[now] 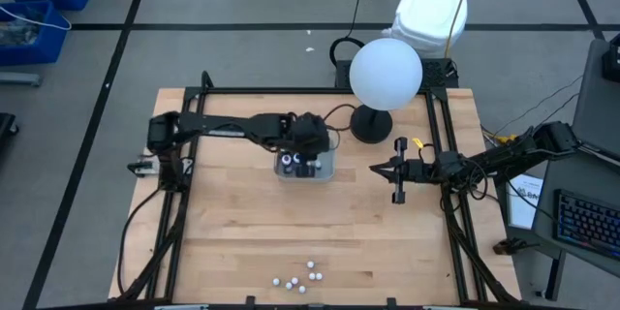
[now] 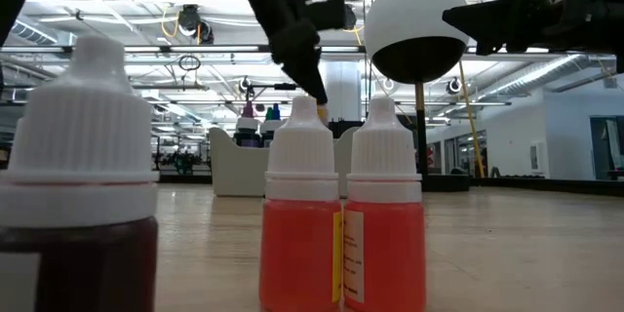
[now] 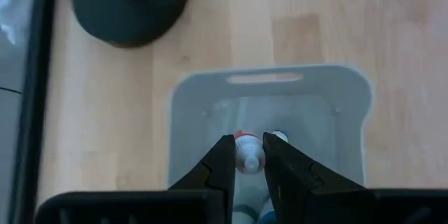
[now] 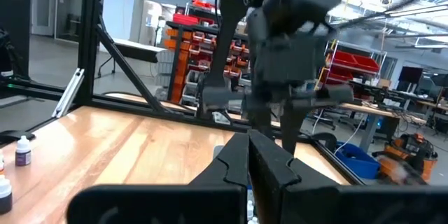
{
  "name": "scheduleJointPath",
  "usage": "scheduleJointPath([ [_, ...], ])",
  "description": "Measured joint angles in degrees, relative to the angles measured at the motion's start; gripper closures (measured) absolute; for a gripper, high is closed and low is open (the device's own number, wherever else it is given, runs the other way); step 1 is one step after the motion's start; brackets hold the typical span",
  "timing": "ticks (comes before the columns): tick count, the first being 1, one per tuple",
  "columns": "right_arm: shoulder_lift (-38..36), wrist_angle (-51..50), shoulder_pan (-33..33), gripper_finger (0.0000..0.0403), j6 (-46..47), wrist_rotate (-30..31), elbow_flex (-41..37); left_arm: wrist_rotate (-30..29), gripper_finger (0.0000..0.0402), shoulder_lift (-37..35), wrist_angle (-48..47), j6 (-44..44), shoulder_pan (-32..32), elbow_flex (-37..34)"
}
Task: Pick & Place food coloring
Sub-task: Put the small yellow food coloring bottle into the gray bin
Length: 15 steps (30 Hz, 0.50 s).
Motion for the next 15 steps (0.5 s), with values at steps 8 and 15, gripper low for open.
scheduleJointPath([
  [8,0.0,-0.05,0.0,0.0403,0.02,-0.02,0.0,-2.35,0.0336,3.13,-0.43,-0.42,0.48,0.01],
  [15,0.01,-0.09,0.0,0.0403,0.02,-0.02,0.0,-1.73,0.034,3.03,-1.26,-1.07,0.07,0.03],
])
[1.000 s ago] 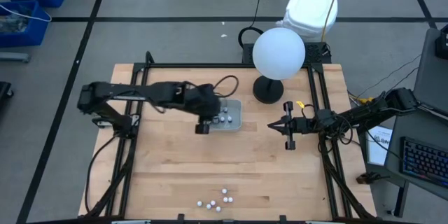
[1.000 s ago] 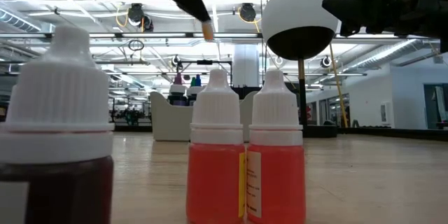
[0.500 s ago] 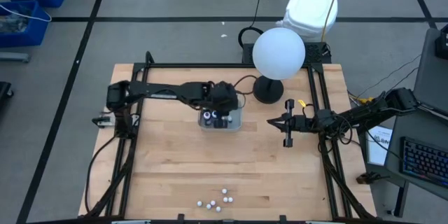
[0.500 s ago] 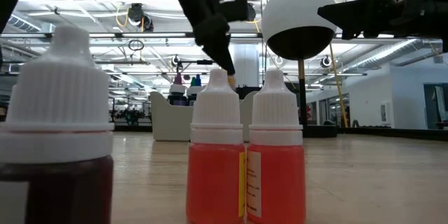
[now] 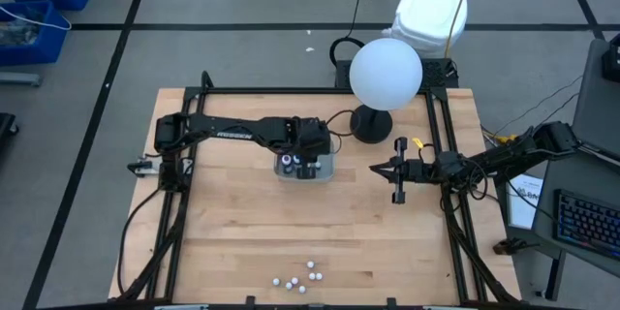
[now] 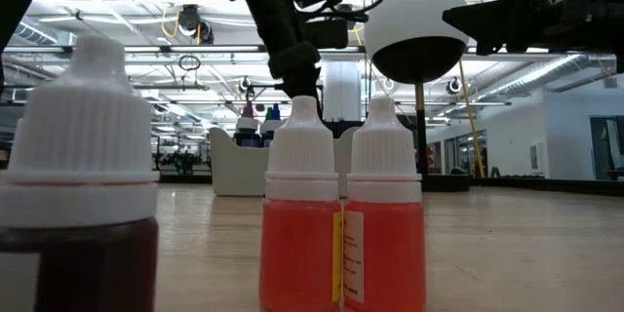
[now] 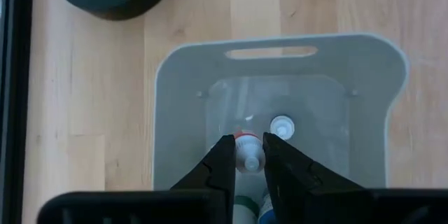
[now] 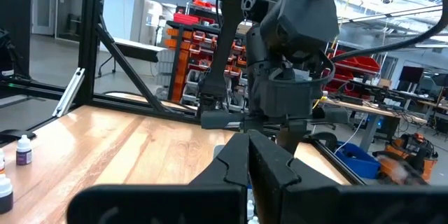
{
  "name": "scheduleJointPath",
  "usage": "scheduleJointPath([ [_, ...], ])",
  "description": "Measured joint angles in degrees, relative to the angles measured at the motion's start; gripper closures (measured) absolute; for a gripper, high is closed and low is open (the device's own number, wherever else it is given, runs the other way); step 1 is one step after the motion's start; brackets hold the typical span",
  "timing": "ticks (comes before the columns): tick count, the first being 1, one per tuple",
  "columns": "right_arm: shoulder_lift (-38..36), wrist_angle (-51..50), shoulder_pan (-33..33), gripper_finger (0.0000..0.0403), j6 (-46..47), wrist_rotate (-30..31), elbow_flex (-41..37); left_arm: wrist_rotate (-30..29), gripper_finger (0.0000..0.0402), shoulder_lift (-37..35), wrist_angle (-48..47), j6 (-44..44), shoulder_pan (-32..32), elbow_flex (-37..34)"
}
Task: Pick & Place food coloring
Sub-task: Put the small yellow food coloring bottle into the gray bin
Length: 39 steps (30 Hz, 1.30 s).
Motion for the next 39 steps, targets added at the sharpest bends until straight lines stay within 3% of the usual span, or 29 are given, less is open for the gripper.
scheduleJointPath([
  [16,-0.01,-0.24,0.0,0.0403,0.26,-0.02,0.0,0.9,0.0338,-0.02,1.11,-0.71,-0.7,-2.64],
  [39,-0.01,-0.84,0.02,0.0403,0.24,-0.03,0.0,-0.1,0.0326,6.31,2.21,0.45,-1.84,-2.8],
])
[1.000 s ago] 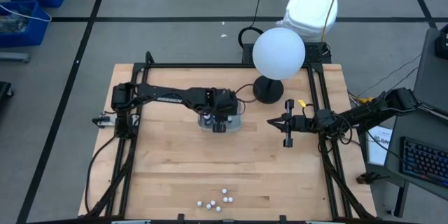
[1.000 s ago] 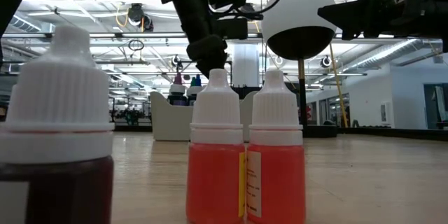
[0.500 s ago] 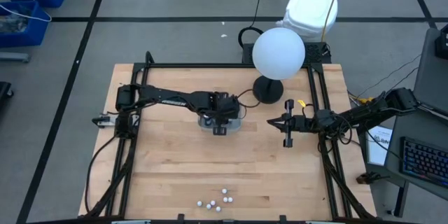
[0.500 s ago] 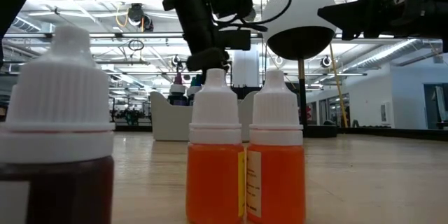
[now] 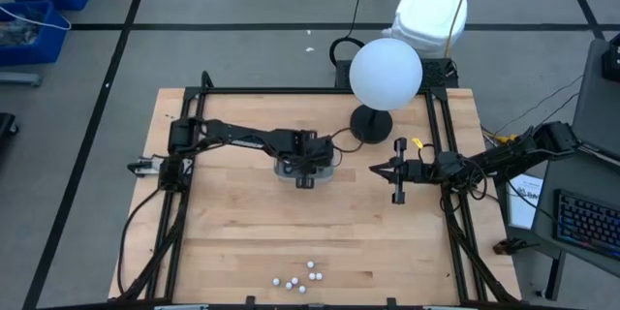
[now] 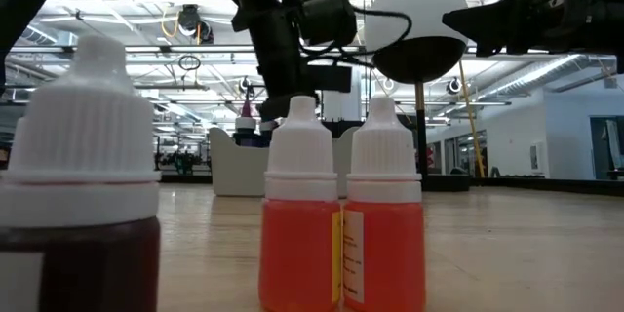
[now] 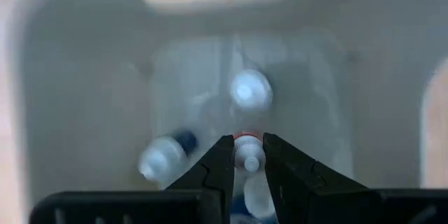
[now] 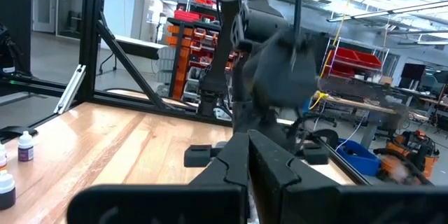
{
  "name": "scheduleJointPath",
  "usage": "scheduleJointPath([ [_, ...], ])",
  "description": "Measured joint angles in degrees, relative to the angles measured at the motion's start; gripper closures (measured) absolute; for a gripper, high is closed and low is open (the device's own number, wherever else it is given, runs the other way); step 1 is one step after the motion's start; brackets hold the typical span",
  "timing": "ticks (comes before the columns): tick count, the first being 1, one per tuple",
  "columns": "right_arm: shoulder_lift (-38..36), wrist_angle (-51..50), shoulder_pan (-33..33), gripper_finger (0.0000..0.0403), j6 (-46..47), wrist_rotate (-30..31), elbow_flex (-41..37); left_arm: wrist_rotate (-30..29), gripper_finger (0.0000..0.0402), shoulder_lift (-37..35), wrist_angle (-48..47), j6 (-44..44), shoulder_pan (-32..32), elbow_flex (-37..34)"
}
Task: Pick & Place food coloring
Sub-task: Put the small yellow food coloring bottle into the gray bin, then put the small purple food coloring bottle into the gray bin
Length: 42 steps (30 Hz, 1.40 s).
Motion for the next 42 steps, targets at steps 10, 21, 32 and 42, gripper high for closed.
scheduleJointPath([
  [10,0.0,0.04,0.0,0.0403,0.18,-0.01,-0.01,-0.06,0.0325,1.21,0.69,0.18,0.35,0.17],
  [21,0.0,0.15,0.04,0.0403,0.15,-0.01,-0.02,-0.13,0.0291,-0.24,0.78,1.43,0.03,0.5],
  [32,0.0,0.63,0.04,0.0403,-0.21,-0.04,-0.01,-5.6,0.0223,-0.47,-8.66,2.79,-1.6,8.49],
  [42,0.0,2.48,0.04,0.0403,-0.18,-0.14,0.0,-5.1,0.0286,-4.41,-40.32,0.9,-7.93,32.11],
])
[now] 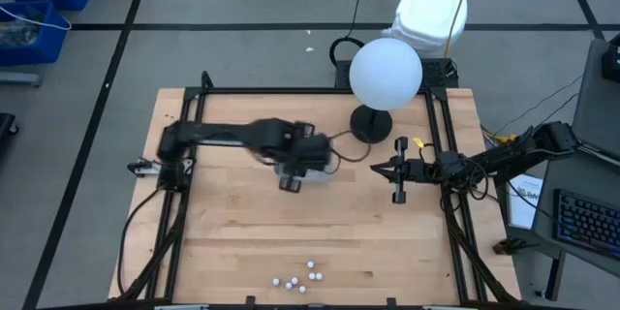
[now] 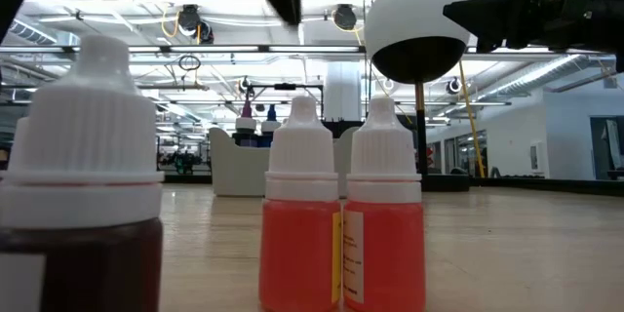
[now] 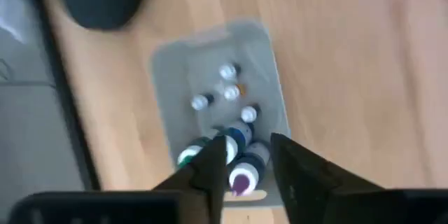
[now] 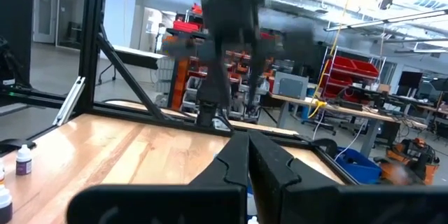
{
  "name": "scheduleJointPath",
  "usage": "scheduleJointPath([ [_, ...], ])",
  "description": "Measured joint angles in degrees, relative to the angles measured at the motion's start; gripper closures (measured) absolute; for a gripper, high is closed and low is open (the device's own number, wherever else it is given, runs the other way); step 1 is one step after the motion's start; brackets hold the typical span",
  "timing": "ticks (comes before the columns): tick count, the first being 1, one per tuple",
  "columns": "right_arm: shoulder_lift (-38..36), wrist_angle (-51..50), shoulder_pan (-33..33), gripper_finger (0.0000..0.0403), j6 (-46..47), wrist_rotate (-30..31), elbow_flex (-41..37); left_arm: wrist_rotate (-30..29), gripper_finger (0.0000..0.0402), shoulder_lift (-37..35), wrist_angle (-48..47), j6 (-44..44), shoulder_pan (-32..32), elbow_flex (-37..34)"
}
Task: Pick & Place food coloring
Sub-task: Put the small purple food coloring bottle into the gray bin
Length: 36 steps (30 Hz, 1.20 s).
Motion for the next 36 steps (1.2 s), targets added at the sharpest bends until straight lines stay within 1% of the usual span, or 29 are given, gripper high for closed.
scheduleJointPath([
  [3,0.0,-0.29,0.0,0.0403,-0.04,-0.04,0.0,-0.5,0.0333,-6.98,0.34,-4.05,-1.19,-0.73],
  [6,0.02,-1.65,0.0,0.0403,-0.04,-0.02,0.0,-0.8,0.0384,-15.63,4.49,-9.19,-2.45,-6.63],
  [8,0.02,-2.37,0.0,0.0403,-0.04,0.0,0.0,-1.17,0.0394,-22.51,10.08,-11.94,-3.75,-13.63],
  [12,0.02,-3.09,0.0,0.0403,0.32,0.0,-0.02,-3.25,0.0387,-35.76,20.46,-17.35,-6.61,-30.77],
  [15,0.02,-3.08,0.0,0.0403,1.27,0.02,-0.02,-4.16,0.0396,-43.79,28.29,-22.6,-8.7,-44.02],
  [18,0.02,-3.08,0.0,0.0403,1.64,0.04,-0.02,-5.17,0.0396,-49.73,39.27,-25.76,-11.47,-56.95],
  [22,0.02,-3.64,0.0,0.0403,1.63,0.07,-0.02,-5.14,0.0396,-53.72,52.3,-23.95,-14.12,-70.54],
  [24,0.02,-3.74,0.0,0.0403,1.17,0.09,-0.02,-5.12,0.0398,-54.56,57.72,-23.24,-14.51,-75.66],
  [28,0.02,-3.75,0.0,0.0403,0.73,0.11,0.0,-4.62,0.0392,-54.69,73.9,-20.92,-14.89,-85.47],
  [30,0.02,-3.73,0.0,0.0403,0.51,0.12,-0.02,-3.17,0.0395,-54.13,82.41,-18.79,-15.2,-89.98],
  [32,0.02,-3.76,0.0,0.0403,0.15,0.13,-0.02,-1.96,0.0398,-53.56,88.96,-16.81,-15.48,-93.81],
  [34,0.02,-3.83,0.0,0.0403,0.17,0.13,-0.02,-1.89,0.0395,-53.43,92.71,-15.67,-15.74,-96.51],
  [36,0.02,-3.97,0.0,0.0403,0.16,0.13,-0.01,-1.97,0.0394,-53.45,94.19,-15.7,-15.73,-97.56],
])
